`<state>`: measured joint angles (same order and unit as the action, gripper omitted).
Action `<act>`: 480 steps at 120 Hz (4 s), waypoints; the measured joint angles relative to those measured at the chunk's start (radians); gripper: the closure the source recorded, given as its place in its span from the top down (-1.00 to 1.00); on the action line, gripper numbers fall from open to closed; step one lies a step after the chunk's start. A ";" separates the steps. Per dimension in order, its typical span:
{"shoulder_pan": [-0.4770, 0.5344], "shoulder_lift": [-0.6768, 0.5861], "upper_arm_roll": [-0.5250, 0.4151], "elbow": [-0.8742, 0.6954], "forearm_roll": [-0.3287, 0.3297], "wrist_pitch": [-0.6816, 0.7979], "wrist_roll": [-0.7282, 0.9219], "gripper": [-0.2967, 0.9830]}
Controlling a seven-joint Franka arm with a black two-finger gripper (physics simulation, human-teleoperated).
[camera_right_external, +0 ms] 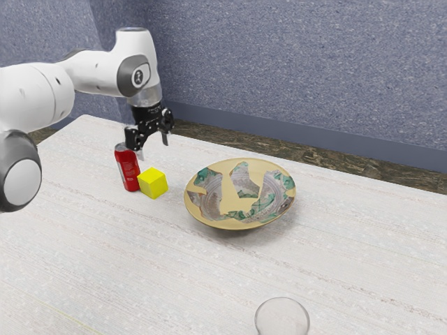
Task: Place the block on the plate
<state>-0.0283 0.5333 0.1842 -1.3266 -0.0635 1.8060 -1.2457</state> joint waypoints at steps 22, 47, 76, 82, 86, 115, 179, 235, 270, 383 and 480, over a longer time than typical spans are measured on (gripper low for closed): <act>0.057 0.070 0.007 0.026 -0.004 0.039 -0.073 0.54; 0.080 0.129 0.005 0.038 -0.006 0.063 -0.131 0.54; 0.083 0.196 -0.004 0.090 -0.007 0.080 -0.165 0.54; 0.101 0.208 -0.014 0.110 -0.006 0.084 -0.167 0.54; 0.113 0.217 -0.025 0.127 -0.005 0.086 -0.168 0.54; 0.146 0.313 -0.056 0.221 -0.003 0.116 -0.176 0.54; 0.191 0.419 -0.085 0.279 0.002 0.136 -0.180 0.39; 0.190 0.403 -0.125 0.281 0.000 0.133 -0.184 -0.01; 0.140 0.226 -0.123 0.245 0.000 0.104 -0.188 -0.08; -0.126 0.358 -0.146 0.217 -0.040 0.329 -0.195 0.02; -0.130 -0.269 -0.063 0.052 -0.032 -0.193 0.154 0.52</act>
<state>-0.1578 0.2639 0.1212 -1.2742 -0.0950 1.6128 -1.0920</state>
